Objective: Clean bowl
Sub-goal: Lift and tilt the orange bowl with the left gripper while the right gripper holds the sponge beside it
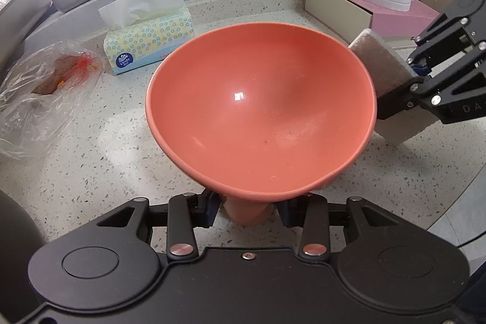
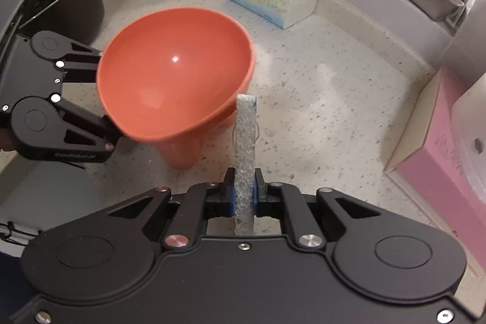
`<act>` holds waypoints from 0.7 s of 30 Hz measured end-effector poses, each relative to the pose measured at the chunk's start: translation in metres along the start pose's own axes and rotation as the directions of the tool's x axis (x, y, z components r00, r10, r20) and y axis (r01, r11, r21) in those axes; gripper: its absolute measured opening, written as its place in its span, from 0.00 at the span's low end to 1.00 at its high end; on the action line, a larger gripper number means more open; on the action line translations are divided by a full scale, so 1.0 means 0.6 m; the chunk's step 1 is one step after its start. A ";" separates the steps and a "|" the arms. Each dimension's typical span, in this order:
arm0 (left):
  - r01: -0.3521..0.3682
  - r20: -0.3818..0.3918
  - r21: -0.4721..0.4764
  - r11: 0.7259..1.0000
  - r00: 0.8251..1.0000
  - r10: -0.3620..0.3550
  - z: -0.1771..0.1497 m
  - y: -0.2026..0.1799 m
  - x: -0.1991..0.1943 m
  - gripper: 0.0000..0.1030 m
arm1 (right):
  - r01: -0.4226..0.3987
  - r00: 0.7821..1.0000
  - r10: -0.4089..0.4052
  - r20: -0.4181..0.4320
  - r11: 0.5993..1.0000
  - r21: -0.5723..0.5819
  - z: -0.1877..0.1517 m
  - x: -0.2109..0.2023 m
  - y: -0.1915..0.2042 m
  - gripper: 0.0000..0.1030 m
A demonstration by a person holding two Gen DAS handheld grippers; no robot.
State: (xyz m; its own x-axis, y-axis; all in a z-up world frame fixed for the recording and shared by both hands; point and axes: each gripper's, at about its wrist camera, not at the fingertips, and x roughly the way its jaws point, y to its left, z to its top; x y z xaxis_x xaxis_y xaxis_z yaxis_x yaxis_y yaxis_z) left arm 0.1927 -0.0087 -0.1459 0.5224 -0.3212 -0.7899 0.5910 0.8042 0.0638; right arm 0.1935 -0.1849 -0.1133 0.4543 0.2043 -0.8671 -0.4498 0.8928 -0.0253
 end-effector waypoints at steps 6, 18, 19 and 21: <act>-0.003 0.004 -0.003 1.000 1.000 0.003 0.000 -0.001 0.000 0.37 | -0.019 1.000 0.012 0.029 0.974 0.226 -0.002 0.019 -0.028 0.13; 0.000 0.004 -0.005 1.000 1.000 0.000 0.001 -0.002 0.001 0.37 | -0.039 0.989 -0.005 0.147 0.955 0.293 -0.032 0.037 -0.024 0.12; 0.000 0.004 -0.006 1.000 1.000 0.000 0.001 -0.002 0.001 0.37 | -0.035 0.990 -0.009 0.144 0.953 0.300 -0.030 0.038 -0.023 0.12; 0.004 0.004 -0.002 1.000 1.000 -0.004 0.000 0.003 0.001 0.37 | 0.005 0.993 -0.039 0.114 0.957 0.290 -0.021 0.042 -0.017 0.11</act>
State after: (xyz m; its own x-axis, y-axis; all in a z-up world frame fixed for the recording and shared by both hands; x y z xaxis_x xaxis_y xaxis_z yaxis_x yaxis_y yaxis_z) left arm 0.1943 -0.0073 -0.1461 0.5224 -0.3267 -0.7876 0.5922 0.8036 0.0595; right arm 0.2000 -0.1936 -0.1412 0.5567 0.2135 -0.8028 -0.2057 0.9717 0.1158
